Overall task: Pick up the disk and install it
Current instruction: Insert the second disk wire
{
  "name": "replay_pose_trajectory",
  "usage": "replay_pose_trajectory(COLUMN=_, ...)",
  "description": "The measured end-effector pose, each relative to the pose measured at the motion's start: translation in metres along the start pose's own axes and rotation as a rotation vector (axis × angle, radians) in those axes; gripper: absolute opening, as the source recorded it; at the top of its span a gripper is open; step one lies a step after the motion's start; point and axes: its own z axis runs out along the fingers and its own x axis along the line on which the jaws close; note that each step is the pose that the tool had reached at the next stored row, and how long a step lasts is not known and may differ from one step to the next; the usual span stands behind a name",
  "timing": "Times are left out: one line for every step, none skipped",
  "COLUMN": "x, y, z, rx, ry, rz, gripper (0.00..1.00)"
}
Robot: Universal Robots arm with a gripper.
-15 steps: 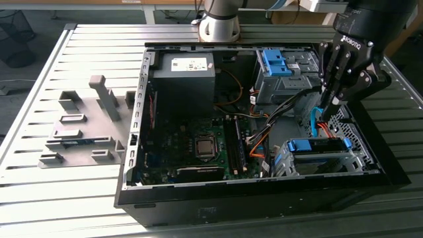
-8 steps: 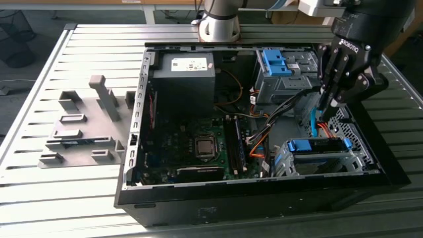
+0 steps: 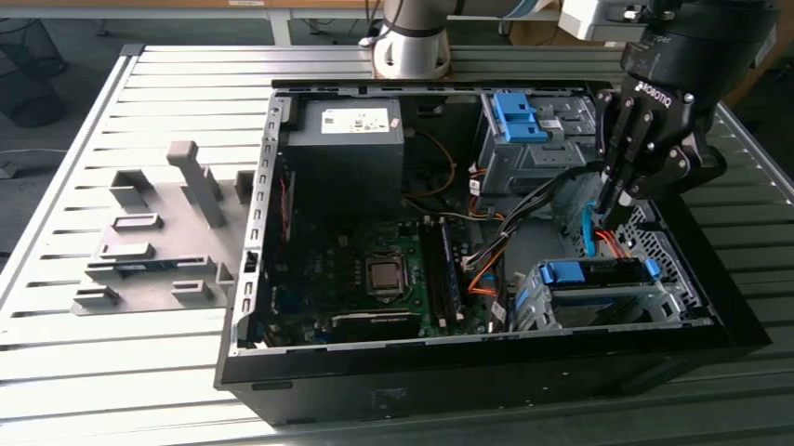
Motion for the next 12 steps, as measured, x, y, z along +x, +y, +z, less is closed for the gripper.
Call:
replay_pose_trajectory(x=0.0, y=0.0, z=0.0, rx=0.0, ry=0.0, rz=0.0, gripper=0.24)
replay_pose_trajectory(x=0.0, y=0.0, z=0.0002, rx=0.0, ry=-0.0003, rz=0.0, gripper=0.17)
replay_pose_trajectory(x=0.0, y=0.0, z=0.0002, rx=0.0, ry=-0.0002, rz=0.0, gripper=0.16)
replay_pose_trajectory(x=0.0, y=0.0, z=0.0002, rx=0.0, ry=-0.0003, rz=0.0, gripper=0.16)
replay_pose_trajectory(x=0.0, y=0.0, z=0.0003, rx=0.0, ry=-0.0003, rz=0.0, gripper=0.16)
replay_pose_trajectory(x=0.0, y=0.0, z=0.0003, rx=0.0, ry=-0.0004, rz=0.0, gripper=0.16)
replay_pose_trajectory(x=0.0001, y=0.0, z=0.0003, rx=0.0, ry=-0.0004, rz=0.0, gripper=0.16)
replay_pose_trajectory(x=0.0002, y=0.0, z=0.0004, rx=0.0, ry=-0.0003, rz=0.0, gripper=0.16)
replay_pose_trajectory(x=0.0002, y=0.0, z=0.0004, rx=0.0, ry=-0.0003, rz=0.0, gripper=0.16)
replay_pose_trajectory(x=0.0002, y=0.0, z=0.0004, rx=0.0, ry=-0.0004, rz=0.0, gripper=0.16)
replay_pose_trajectory(x=0.0002, y=0.0, z=0.0004, rx=0.0, ry=-0.0008, rz=0.0, gripper=0.16)
replay_pose_trajectory(x=0.0003, y=0.0, z=0.0004, rx=0.0, ry=-0.0013, rz=0.0, gripper=0.16)
